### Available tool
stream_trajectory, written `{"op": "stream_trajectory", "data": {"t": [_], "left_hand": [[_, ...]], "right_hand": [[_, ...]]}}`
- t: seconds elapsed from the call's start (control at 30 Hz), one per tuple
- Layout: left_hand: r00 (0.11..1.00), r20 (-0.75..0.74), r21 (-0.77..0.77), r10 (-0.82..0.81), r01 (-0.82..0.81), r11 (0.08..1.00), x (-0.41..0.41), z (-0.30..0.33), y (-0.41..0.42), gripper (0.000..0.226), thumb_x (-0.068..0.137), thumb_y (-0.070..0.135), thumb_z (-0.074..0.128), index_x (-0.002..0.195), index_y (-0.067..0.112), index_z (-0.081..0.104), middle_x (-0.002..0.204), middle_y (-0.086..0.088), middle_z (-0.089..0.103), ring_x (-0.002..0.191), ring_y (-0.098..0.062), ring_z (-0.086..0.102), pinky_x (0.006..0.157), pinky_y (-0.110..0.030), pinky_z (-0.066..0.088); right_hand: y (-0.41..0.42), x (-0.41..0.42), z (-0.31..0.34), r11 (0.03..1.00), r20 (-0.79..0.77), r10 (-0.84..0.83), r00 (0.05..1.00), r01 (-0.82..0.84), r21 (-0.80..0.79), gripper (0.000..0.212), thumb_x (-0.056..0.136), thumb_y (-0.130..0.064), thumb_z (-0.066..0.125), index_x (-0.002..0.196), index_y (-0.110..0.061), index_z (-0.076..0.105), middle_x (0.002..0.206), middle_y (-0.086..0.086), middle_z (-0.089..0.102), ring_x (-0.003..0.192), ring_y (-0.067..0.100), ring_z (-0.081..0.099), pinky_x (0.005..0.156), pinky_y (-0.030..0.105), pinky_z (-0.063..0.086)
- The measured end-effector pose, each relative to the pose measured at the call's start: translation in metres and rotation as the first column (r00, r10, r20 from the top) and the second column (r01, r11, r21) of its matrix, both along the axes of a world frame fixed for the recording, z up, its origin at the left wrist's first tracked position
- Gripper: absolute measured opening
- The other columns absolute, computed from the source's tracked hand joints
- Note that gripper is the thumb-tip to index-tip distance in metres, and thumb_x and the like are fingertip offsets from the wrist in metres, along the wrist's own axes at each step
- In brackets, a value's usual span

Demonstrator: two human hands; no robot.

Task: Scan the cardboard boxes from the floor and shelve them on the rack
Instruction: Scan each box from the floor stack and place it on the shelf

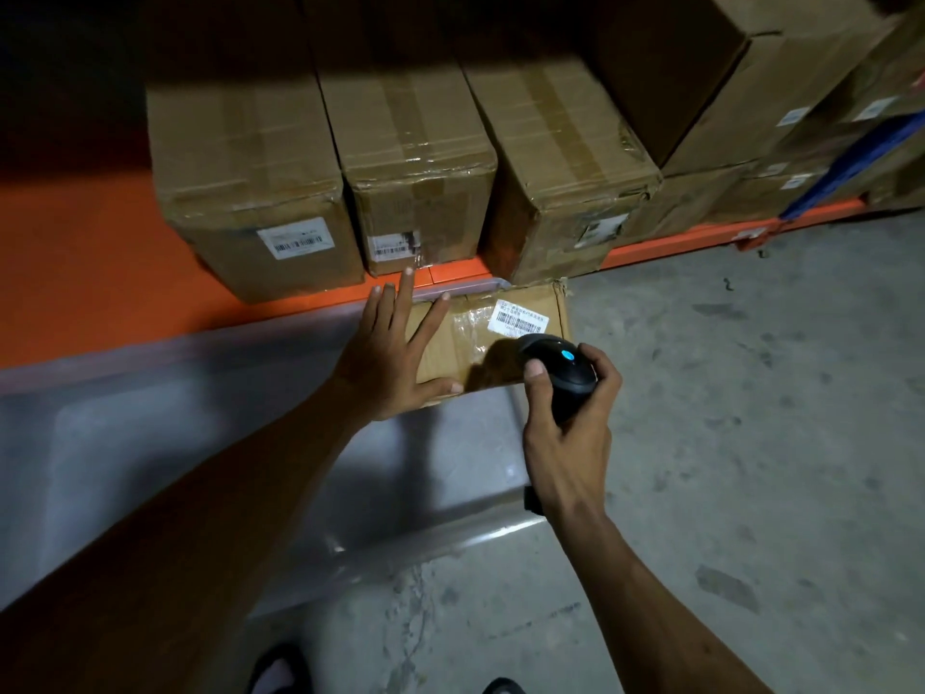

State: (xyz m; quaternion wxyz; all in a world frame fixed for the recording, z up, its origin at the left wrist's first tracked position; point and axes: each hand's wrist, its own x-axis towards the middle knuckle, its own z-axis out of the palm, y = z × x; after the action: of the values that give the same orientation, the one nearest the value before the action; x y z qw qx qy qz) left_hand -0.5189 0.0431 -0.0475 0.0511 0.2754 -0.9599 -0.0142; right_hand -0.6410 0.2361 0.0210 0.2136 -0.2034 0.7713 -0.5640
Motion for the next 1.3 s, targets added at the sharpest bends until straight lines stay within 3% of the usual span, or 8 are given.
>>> {"op": "stream_trajectory", "data": {"t": [0.07,0.3,0.83,1.0,1.13,1.23,1.3], "left_hand": [[1.000,0.026,0.015,0.000,0.000,1.000,0.001,0.001,0.000,0.108,0.082,0.086,0.035,0.159,0.013,0.019,0.159,-0.036,0.011,0.145,-0.052,0.022,0.119,-0.059,0.018],[0.996,0.088,0.006,-0.002,0.002,1.000,0.005,-0.001,-0.003,0.107,0.082,0.088,0.029,0.158,0.012,0.023,0.147,-0.033,0.038,0.120,-0.047,0.046,0.101,-0.051,0.036],[0.998,0.056,-0.046,-0.009,0.011,0.999,0.007,-0.008,-0.004,0.106,0.083,0.088,0.025,0.158,0.013,0.025,0.144,-0.030,0.043,0.117,-0.044,0.048,0.097,-0.049,0.037],[0.999,0.050,-0.039,-0.005,0.007,0.999,0.007,-0.012,-0.006,0.106,0.083,0.089,0.020,0.160,0.015,0.016,0.149,-0.029,0.037,0.122,-0.044,0.044,0.103,-0.050,0.033],[0.998,0.045,-0.045,0.032,-0.030,0.999,0.006,-0.015,-0.002,0.106,0.081,0.090,0.014,0.161,0.021,0.004,0.159,-0.028,0.024,0.139,-0.047,0.033,0.115,-0.053,0.023],[0.999,0.028,-0.080,0.028,-0.026,0.996,0.005,-0.013,-0.001,0.102,0.084,0.087,0.017,0.161,0.021,0.002,0.164,-0.027,0.007,0.150,-0.045,0.014,0.121,-0.057,0.007],[1.000,0.006,-0.094,0.004,-0.003,0.996,0.003,-0.013,0.004,0.091,0.091,0.077,0.027,0.161,0.021,0.009,0.164,-0.027,0.001,0.152,-0.044,0.005,0.121,-0.060,0.003]], "right_hand": [[-0.004,0.001,0.001,1.000,-0.024,-0.004,1.000,0.004,0.012,0.044,0.098,-0.048,0.068,0.131,-0.052,0.039,0.114,-0.027,0.062,0.102,-0.018,0.061,0.081,0.001,0.047],[-0.007,-0.001,-0.002,0.999,-0.101,-0.017,0.995,0.022,0.043,0.044,0.098,-0.048,0.067,0.131,-0.051,0.039,0.107,-0.029,0.062,0.096,-0.020,0.061,0.078,0.000,0.045],[-0.016,-0.006,-0.003,1.000,-0.117,-0.011,0.993,0.013,0.015,0.045,0.099,-0.040,0.069,0.132,-0.046,0.039,0.109,-0.028,0.059,0.098,-0.021,0.060,0.078,0.002,0.047],[-0.018,0.000,-0.002,1.000,-0.089,-0.005,0.996,0.007,0.023,0.053,0.094,-0.041,0.075,0.132,-0.049,0.038,0.107,-0.031,0.058,0.098,-0.022,0.060,0.082,0.004,0.049],[-0.018,0.008,-0.003,0.999,-0.099,-0.030,0.995,0.033,0.028,0.058,0.093,-0.028,0.078,0.135,-0.041,0.041,0.106,-0.030,0.059,0.094,-0.025,0.059,0.078,0.000,0.044],[-0.013,0.016,-0.004,0.997,-0.097,-0.057,0.994,0.063,0.055,0.062,0.091,-0.018,0.075,0.138,-0.040,0.042,0.108,-0.028,0.061,0.094,-0.018,0.063,0.077,-0.001,0.044],[-0.004,0.025,-0.012,0.992,-0.105,-0.083,0.991,0.092,0.090,0.067,0.090,-0.014,0.072,0.141,-0.043,0.040,0.113,-0.018,0.064,0.095,-0.004,0.067,0.081,0.003,0.048]]}}
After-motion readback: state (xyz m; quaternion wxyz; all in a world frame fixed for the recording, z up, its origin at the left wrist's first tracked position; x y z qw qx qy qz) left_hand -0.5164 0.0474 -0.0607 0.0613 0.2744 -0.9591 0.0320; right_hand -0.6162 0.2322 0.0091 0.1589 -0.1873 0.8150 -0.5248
